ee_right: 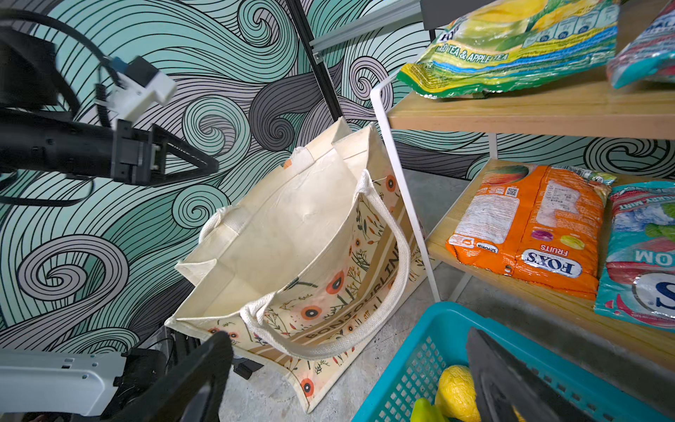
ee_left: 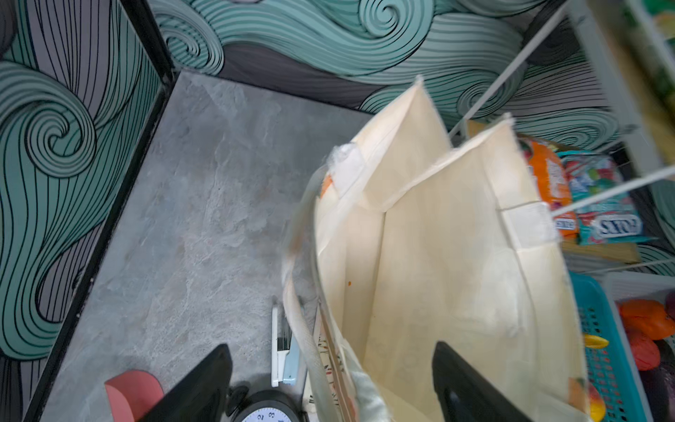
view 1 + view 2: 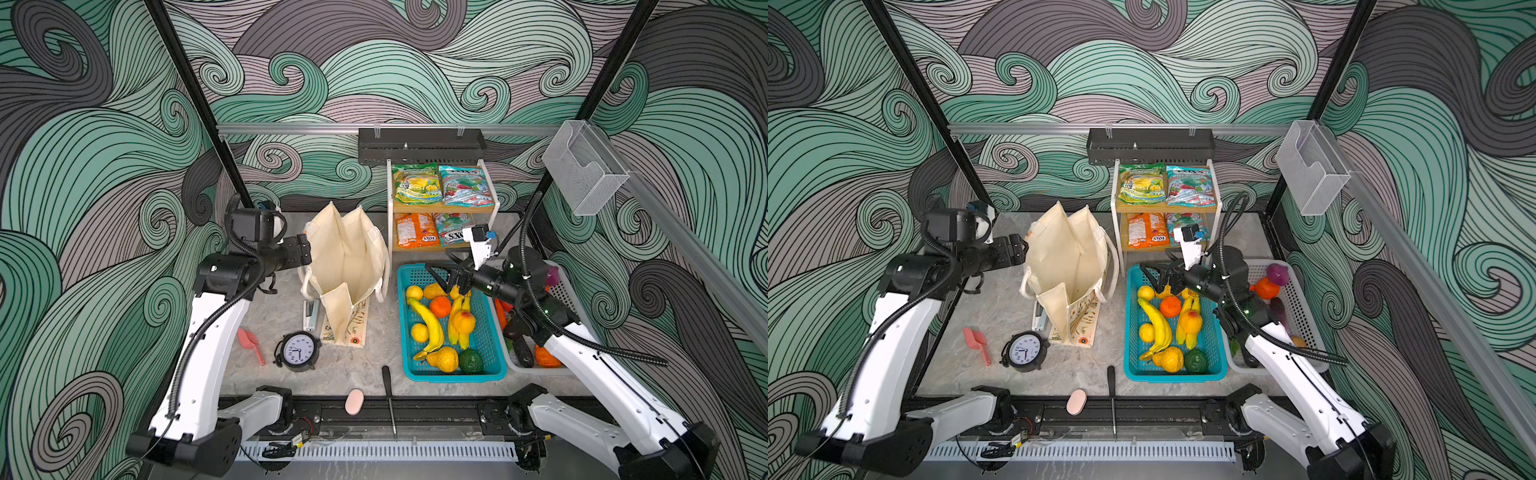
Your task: Place the food into the grocery bag and tie it
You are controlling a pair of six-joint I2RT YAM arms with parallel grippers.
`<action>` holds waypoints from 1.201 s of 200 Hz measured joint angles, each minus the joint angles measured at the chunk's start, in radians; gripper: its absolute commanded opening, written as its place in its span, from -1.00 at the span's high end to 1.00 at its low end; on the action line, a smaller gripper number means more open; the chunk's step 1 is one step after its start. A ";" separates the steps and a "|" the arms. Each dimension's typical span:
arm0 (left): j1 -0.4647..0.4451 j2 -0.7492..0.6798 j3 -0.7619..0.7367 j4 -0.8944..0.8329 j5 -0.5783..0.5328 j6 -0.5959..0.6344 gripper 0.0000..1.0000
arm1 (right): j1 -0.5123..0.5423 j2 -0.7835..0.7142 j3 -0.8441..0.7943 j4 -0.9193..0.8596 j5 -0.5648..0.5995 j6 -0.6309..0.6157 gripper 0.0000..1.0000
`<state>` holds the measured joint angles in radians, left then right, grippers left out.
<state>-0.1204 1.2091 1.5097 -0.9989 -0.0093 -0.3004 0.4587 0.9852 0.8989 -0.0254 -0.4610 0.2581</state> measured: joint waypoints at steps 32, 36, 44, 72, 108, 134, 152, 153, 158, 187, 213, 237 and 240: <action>0.003 0.109 -0.064 0.075 0.043 0.002 -0.23 | 0.000 0.002 0.000 -0.001 -0.002 -0.014 -0.99; 0.003 0.114 -0.073 0.086 0.049 0.000 -0.12 | 0.000 0.001 0.000 -0.001 -0.002 -0.014 -0.99; 0.003 0.122 -0.088 0.100 0.064 0.000 0.23 | 0.000 0.001 -0.001 0.000 -0.003 -0.015 -0.99; 0.003 0.149 -0.089 0.111 0.085 0.000 1.00 | 0.000 0.001 -0.010 0.003 -0.010 -0.015 -0.99; 0.003 0.142 -0.099 0.114 0.119 -0.004 1.00 | 0.000 0.017 -0.011 0.018 -0.023 -0.008 -0.99; 0.003 0.081 -0.168 0.146 0.183 -0.021 1.00 | 0.011 0.053 -0.011 0.028 -0.032 0.009 -0.98; 0.003 0.016 -0.217 0.159 0.230 -0.043 1.00 | 0.037 0.081 -0.011 0.028 -0.028 0.014 -0.97; 0.003 0.011 -0.220 0.159 0.234 -0.044 1.00 | 0.037 0.081 -0.011 0.028 -0.028 0.014 -0.97; 0.003 -0.003 -0.230 0.158 0.243 -0.050 1.00 | 0.046 0.089 -0.011 0.028 -0.027 0.016 -0.97; 0.000 -0.056 -0.244 0.136 0.293 -0.083 0.93 | 0.097 0.135 0.003 0.024 -0.013 0.024 -0.96; 0.000 -0.069 -0.256 0.135 0.296 -0.091 0.55 | 0.142 0.172 0.043 0.007 0.012 0.032 -0.95; 0.000 -0.072 -0.296 0.162 0.305 -0.093 0.13 | 0.178 0.200 0.097 -0.031 0.061 0.050 -0.99; 0.000 -0.074 -0.301 0.166 0.306 -0.103 0.10 | 0.179 0.201 0.099 -0.033 0.062 0.050 -0.99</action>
<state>-0.1204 1.1355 1.2087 -0.8330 0.2966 -0.4030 0.6380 1.1862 0.9981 -0.0586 -0.3988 0.3077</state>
